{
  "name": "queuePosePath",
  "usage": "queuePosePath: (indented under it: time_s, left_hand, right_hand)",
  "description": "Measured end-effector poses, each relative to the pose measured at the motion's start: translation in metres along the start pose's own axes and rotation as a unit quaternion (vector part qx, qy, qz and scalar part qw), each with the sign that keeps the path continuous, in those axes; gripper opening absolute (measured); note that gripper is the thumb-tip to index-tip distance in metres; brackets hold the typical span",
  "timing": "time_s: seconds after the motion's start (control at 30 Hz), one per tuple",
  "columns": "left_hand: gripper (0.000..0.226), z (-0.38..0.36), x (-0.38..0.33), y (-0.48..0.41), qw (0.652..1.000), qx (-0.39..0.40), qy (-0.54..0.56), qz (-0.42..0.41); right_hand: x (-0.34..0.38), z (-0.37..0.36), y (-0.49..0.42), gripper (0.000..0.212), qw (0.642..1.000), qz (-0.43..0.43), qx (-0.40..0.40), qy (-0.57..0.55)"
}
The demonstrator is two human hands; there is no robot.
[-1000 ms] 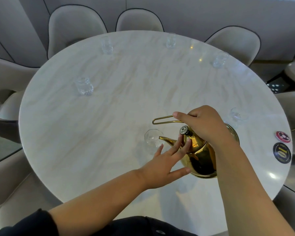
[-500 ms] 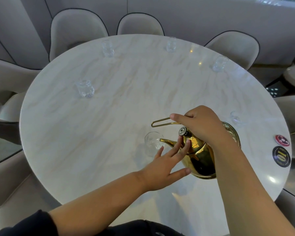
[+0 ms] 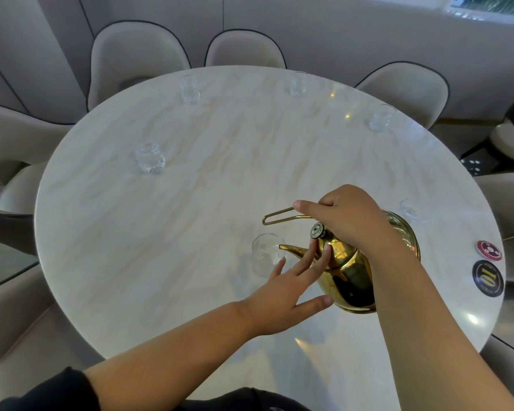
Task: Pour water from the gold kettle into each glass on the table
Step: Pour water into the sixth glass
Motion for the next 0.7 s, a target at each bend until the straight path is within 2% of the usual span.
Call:
queuePosePath:
  time_s: [0.7]
  left_hand:
    - [0.067,0.005,0.001,0.002,1.0,-0.002,0.009,0.003]
  right_hand:
    - [0.011,-0.001,-0.003,0.063,1.0,0.013,0.011,0.008]
Point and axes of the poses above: each hand's wrist, its own y-axis away from the middle knuckle, its own z-axis out of the back of the hand, x = y × z, the point moved 9 cm from there along -y, towards the middle knuckle, and after that the axes turned 3 degrees about z, right-handed, at the moved point
